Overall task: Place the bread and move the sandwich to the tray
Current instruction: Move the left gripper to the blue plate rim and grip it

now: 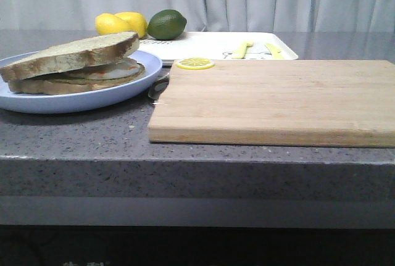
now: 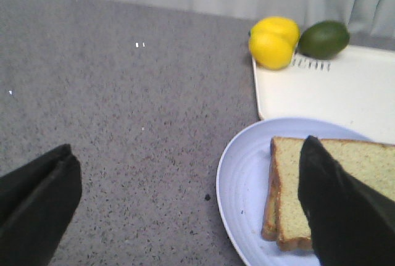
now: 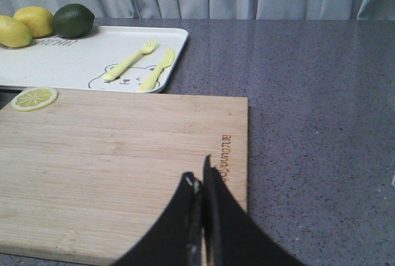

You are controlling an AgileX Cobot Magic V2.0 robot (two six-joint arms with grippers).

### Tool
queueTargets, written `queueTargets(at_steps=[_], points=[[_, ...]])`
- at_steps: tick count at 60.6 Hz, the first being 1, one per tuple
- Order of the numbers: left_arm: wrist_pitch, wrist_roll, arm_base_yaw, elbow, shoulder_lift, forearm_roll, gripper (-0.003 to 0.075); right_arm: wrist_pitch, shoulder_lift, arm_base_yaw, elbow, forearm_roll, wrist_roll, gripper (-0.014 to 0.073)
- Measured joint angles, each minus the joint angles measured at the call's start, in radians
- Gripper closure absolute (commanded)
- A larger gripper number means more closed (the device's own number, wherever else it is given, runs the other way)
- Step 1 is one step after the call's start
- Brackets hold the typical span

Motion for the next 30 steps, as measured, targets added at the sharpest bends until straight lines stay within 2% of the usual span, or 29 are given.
queueTargets(at_steps=[18, 30], points=[[0.273, 0.0, 0.0, -0.286, 0.403, 0.0, 0.0028, -0.008, 0.0, 0.0, 0.025, 0.006, 0.0, 0.0657], [0.358, 0.0, -0.002, -0.388, 0.568, 0.0, 0.0028, -0.013, 0.0, 0.0, 0.025, 0.007, 0.0, 0.0657]])
